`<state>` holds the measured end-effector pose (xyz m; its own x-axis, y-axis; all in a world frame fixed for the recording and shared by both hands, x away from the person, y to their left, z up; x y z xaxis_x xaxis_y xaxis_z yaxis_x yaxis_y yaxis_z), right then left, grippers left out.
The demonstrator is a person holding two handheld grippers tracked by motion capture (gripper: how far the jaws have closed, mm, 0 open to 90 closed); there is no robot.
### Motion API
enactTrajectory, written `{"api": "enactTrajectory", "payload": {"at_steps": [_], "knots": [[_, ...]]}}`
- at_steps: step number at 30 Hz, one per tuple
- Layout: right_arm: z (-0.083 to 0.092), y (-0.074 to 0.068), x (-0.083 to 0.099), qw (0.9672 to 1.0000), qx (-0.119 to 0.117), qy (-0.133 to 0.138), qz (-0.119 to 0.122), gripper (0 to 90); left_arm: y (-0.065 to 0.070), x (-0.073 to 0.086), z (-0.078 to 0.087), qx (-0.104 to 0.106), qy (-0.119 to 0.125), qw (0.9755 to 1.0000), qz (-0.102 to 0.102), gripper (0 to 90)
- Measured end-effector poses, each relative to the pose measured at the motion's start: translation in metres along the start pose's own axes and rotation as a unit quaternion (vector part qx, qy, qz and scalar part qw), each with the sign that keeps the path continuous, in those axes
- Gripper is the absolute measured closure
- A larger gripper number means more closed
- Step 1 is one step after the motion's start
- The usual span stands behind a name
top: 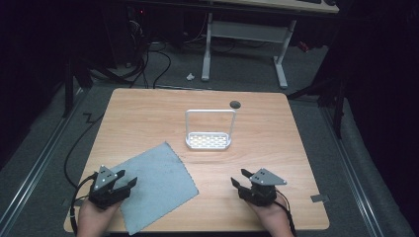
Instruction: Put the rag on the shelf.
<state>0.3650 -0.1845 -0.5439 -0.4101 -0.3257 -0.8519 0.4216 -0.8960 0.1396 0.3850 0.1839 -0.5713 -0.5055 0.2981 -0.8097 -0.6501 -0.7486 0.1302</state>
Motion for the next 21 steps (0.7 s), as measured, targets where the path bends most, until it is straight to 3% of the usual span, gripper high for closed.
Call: {"api": "enactTrajectory", "payload": {"at_steps": [1,2,4,5,9,11,13,14,17,21], "knots": [[-0.004,0.007,0.0,0.9998,0.001,0.003,-0.019,50.1,0.001,0.001,-0.002,-0.001,-0.008,1.0,-0.002,45.0],[-0.004,0.007,0.0,0.9998,0.001,0.003,-0.019,50.1,0.001,0.002,-0.003,-0.003,-0.011,0.9999,-0.006,45.0],[-0.007,0.01,0.006,0.9999,0.008,-0.003,-0.007,49.9,0.001,0.002,-0.002,0.004,-0.008,1.0,0.0,45.0],[-0.009,0.011,0.013,0.9997,0.011,-0.017,0.009,49.5,-0.002,0.001,-0.001,0.008,0.0,0.9999,0.013,45.0],[-0.009,0.01,0.017,0.9996,0.005,-0.027,0.001,49.5,-0.008,0.003,-0.001,0.003,-0.001,0.9998,0.021,46.1],[-0.008,0.008,0.016,0.9997,0.004,-0.025,0.004,49.5,-0.01,0.007,-0.001,0.002,-0.015,0.9996,0.024,54.1],[-0.009,0.006,0.015,0.9997,0.003,-0.023,0.005,49.7,-0.011,0.012,-0.001,0.013,-0.032,0.9988,0.036,72.7],[-0.01,0.003,0.014,0.9997,-0.005,-0.023,0.006,51.4,-0.013,0.02,-0.002,0.013,-0.057,0.9977,0.036,88.3],[-0.011,0.0,0.014,0.9996,-0.009,-0.024,0.009,53.2,-0.015,0.027,-0.004,0.01,-0.076,0.9964,0.037,89.9],[-0.011,-0.006,0.011,0.9996,-0.016,-0.021,0.013,57.6,-0.011,0.026,-0.006,0.012,-0.075,0.9967,0.029,89.9]]}}
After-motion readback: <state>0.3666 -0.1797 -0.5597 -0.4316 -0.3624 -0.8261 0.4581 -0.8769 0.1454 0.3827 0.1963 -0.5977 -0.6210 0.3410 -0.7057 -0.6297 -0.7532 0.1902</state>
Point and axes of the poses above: each handheld gripper's, and its own axes: z roughly backward along the jaws, x roughly out of its underside, y roughly to its right, the point moved 10 cm from there along -z, roughly forward along the jaws, and after that the axes turned 11 degrees about x, right-handed, at the moved point
